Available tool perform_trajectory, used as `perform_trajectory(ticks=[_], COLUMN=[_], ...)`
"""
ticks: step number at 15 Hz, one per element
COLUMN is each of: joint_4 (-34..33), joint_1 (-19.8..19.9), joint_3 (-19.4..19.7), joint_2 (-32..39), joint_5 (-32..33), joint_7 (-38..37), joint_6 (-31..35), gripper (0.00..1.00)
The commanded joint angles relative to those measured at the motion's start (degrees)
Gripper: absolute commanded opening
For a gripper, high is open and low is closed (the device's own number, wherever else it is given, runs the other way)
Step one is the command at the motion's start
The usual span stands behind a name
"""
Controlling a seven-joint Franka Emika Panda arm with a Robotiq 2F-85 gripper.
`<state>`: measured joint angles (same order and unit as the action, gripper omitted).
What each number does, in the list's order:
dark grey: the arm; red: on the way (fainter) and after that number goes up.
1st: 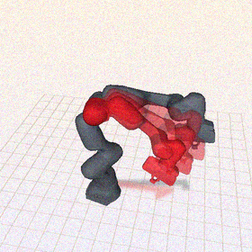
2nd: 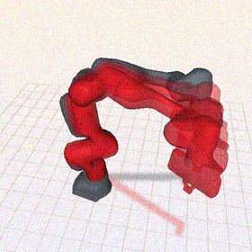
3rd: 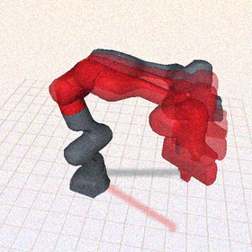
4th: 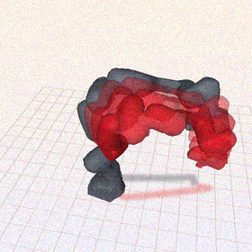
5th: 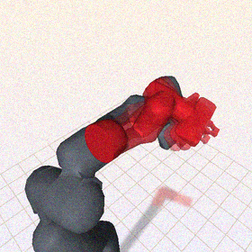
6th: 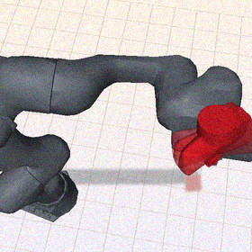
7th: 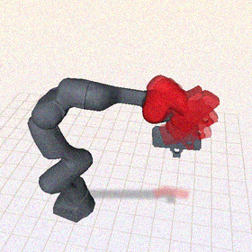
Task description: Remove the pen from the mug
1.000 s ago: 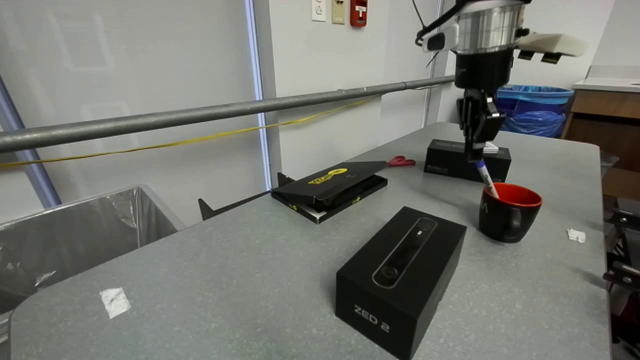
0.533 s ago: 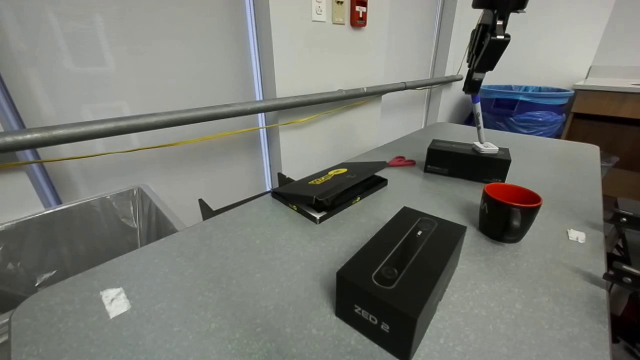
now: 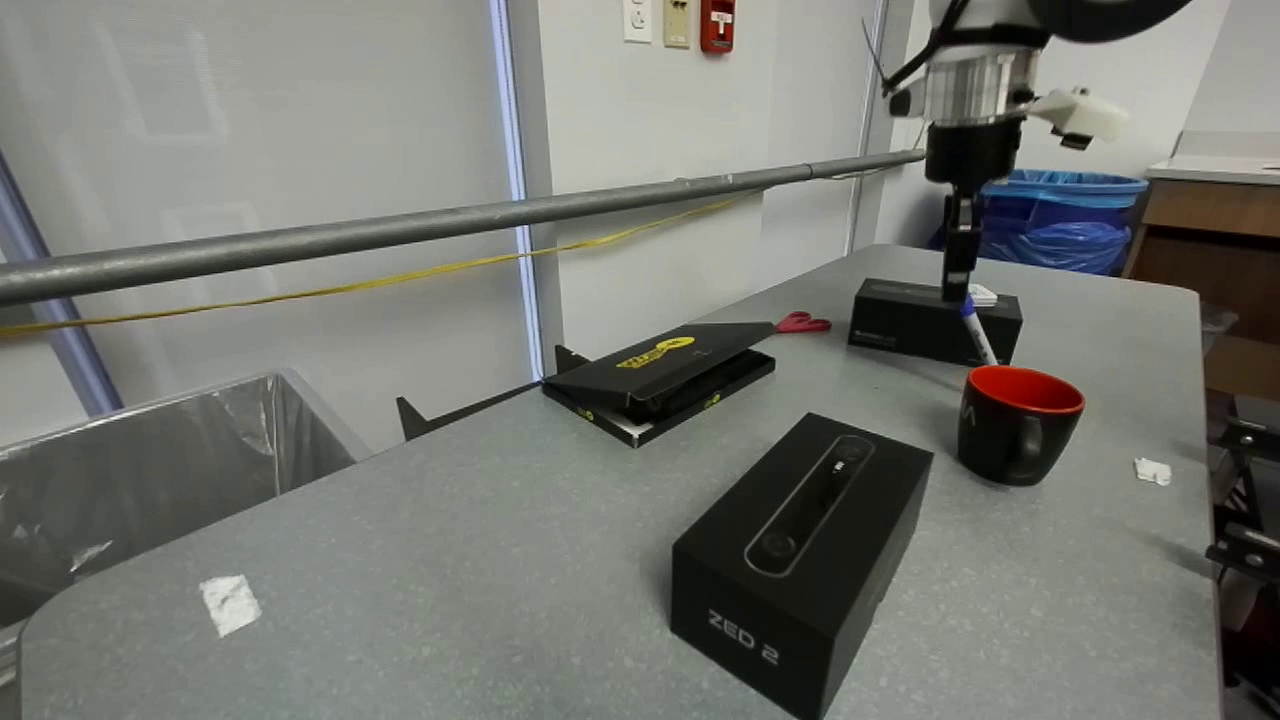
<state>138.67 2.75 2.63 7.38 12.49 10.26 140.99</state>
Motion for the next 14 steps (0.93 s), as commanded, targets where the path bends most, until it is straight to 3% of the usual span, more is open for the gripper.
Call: perform_trajectory(ticks=[1,6,7,8,14], joint_4=[-6.9,-12.4,-13.1,-13.7,-15.5], joint_1=[-0.7,-0.6,-0.5,-0.5,-0.3], joint_3=[0.7,1.1,1.1,1.2,1.3], joint_2=[10.8,16.2,16.6,16.9,17.2], joint_5=[1.5,0.2,-0.2,-0.3,-0.5], joint_7=[-5.2,-6.3,-6.4,-6.4,-5.8], joint_6=[1.5,0.3,0.3,0.2,0.1], gripper=[0.04,0.04,0.40,0.41,0.86])
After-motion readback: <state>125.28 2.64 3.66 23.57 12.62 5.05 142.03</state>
